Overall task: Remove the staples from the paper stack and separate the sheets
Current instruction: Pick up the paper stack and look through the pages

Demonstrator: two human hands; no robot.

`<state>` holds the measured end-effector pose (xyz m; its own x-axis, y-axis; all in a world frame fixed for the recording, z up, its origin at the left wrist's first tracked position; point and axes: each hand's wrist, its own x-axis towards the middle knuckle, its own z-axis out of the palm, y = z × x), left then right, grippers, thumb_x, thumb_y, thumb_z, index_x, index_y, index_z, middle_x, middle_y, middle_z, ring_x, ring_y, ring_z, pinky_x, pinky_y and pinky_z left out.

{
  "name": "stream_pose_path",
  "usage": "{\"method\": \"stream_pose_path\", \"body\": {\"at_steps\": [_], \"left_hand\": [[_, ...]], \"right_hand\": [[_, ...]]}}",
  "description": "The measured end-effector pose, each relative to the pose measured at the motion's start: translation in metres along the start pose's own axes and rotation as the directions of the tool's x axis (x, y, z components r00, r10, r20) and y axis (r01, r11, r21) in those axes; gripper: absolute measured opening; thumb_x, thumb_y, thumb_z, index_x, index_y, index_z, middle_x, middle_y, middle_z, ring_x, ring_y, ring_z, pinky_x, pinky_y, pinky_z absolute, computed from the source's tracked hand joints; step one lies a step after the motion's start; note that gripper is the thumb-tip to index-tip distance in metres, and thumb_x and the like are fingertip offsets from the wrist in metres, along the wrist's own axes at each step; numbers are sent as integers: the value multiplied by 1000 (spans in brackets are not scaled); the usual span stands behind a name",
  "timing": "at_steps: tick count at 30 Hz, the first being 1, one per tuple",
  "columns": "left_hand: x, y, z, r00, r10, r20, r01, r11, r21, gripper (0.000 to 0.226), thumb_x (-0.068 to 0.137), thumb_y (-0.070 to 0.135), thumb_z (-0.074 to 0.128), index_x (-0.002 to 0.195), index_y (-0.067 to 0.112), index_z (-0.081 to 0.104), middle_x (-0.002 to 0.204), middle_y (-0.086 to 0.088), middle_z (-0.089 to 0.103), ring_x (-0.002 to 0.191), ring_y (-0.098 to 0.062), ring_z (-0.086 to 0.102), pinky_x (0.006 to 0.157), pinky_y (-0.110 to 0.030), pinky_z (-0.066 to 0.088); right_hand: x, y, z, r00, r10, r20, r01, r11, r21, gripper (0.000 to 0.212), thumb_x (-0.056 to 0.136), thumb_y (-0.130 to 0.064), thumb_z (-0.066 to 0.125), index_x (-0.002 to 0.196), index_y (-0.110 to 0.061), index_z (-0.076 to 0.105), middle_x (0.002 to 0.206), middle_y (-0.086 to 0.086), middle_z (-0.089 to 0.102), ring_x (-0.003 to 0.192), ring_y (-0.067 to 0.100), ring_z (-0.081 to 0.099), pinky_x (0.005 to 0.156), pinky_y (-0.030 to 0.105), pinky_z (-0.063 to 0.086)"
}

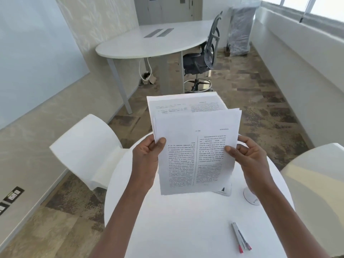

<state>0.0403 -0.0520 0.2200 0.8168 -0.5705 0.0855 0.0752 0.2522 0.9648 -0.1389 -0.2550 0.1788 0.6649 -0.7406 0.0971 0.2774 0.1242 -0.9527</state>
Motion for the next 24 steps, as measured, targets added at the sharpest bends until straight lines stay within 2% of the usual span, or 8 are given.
{"method": "stream_pose_path", "body": {"at_steps": [6,10,13,16,18,20,22,24], "left_hand": [[2,-7,-2,998,66,4,-66,989,132,16,89,13,70,97,24,78,98,-3,79,85,-17,75,70,-25,58],[9,-9,-1,998,65,15,-66,988,140,14,86,14,72,88,26,78,92,2,80,81,-11,75,68,-21,56],[9,-18,-5,999,31,22,-33,994,105,13,80,20,76,93,22,79,98,-1,79,89,-17,75,77,-29,60],[5,-45,-10,995,-21,-102,36,989,145,7,85,15,75,88,20,78,94,-4,79,83,-18,72,80,-39,58],[-1,-66,-12,975,-52,-215,95,977,193,8,87,15,74,78,14,75,84,-5,78,75,-19,67,76,-43,56],[-7,-85,-12,959,-28,-283,108,956,272,24,87,17,73,68,6,64,70,-10,70,63,-16,55,63,-37,47],[-14,-100,-16,949,-7,-315,117,937,330,34,88,21,73,68,-1,57,65,-19,62,60,-15,46,60,-31,38],[-19,-114,-24,938,-12,-347,138,929,342,38,89,20,72,68,-5,52,61,-17,57,61,-16,42,59,-30,36]], "right_hand": [[15,-20,5,993,-115,-24,115,993,-2,66,66,-31,91,124,-20,62,109,9,77,99,22,72,87,34,60],[21,-24,4,990,-143,-16,141,985,-95,37,68,-29,88,102,-21,76,104,6,78,94,22,70,89,40,59],[21,-17,4,990,-139,13,140,985,-104,32,74,-22,85,104,-18,75,107,6,78,97,23,73,86,35,60],[19,4,2,995,-85,53,95,969,-229,32,82,-5,79,110,-16,71,104,2,79,96,19,75,80,27,59],[18,23,3,997,-75,11,73,908,-413,28,85,-1,74,109,-16,72,99,-1,80,93,18,76,80,33,61],[15,41,8,996,-80,-26,55,859,-509,25,87,-3,72,104,-21,75,95,-9,79,89,13,76,82,37,62],[10,56,13,998,-50,-28,28,860,-510,30,86,-4,72,96,-33,76,86,-21,77,84,4,75,79,34,63],[6,76,12,999,7,-40,-26,868,-495,34,86,-3,72,90,-37,74,87,-18,78,84,8,76,79,39,63]]}}
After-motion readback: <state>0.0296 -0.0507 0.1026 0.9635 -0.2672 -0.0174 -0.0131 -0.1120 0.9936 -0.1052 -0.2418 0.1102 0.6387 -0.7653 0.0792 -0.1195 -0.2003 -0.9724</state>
